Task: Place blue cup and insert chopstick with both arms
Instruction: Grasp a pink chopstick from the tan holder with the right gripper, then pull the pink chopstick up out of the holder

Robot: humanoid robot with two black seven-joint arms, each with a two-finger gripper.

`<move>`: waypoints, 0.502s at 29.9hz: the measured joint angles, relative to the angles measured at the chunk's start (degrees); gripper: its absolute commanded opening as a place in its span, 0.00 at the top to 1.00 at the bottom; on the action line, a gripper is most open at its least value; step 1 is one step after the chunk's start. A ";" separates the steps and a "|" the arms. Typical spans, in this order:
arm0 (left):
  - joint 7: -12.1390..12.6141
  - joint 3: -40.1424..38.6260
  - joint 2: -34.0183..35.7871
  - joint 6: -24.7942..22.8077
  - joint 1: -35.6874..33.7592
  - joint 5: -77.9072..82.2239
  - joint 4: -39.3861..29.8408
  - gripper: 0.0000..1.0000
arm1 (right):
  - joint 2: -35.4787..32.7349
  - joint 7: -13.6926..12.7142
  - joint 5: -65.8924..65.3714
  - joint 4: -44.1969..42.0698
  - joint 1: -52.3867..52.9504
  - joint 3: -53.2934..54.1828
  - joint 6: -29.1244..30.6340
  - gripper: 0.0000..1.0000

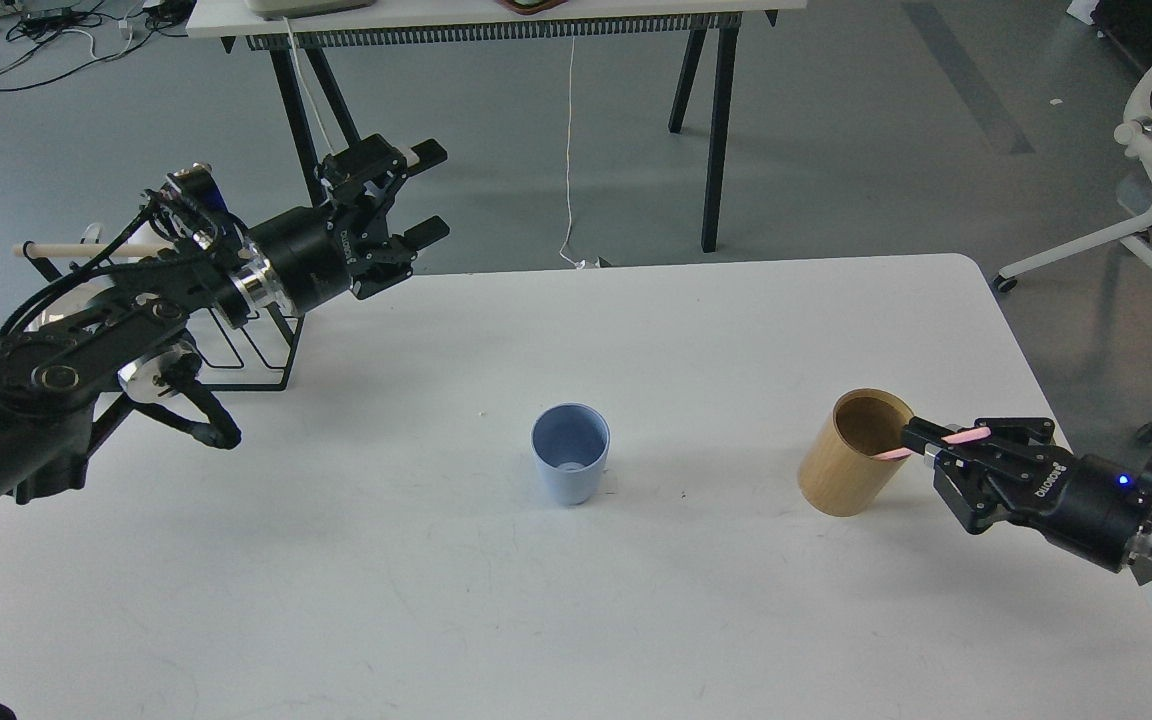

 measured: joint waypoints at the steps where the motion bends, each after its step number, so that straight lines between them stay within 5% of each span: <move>1: 0.00 0.00 0.00 0.00 0.00 0.00 0.00 0.02 | 0.00 0.00 0.00 0.00 0.00 0.00 0.00 0.95; 15: -0.02 0.00 0.00 0.02 0.75 0.00 0.00 0.02 | -0.38 0.00 1.48 -0.17 1.45 0.77 0.00 1.00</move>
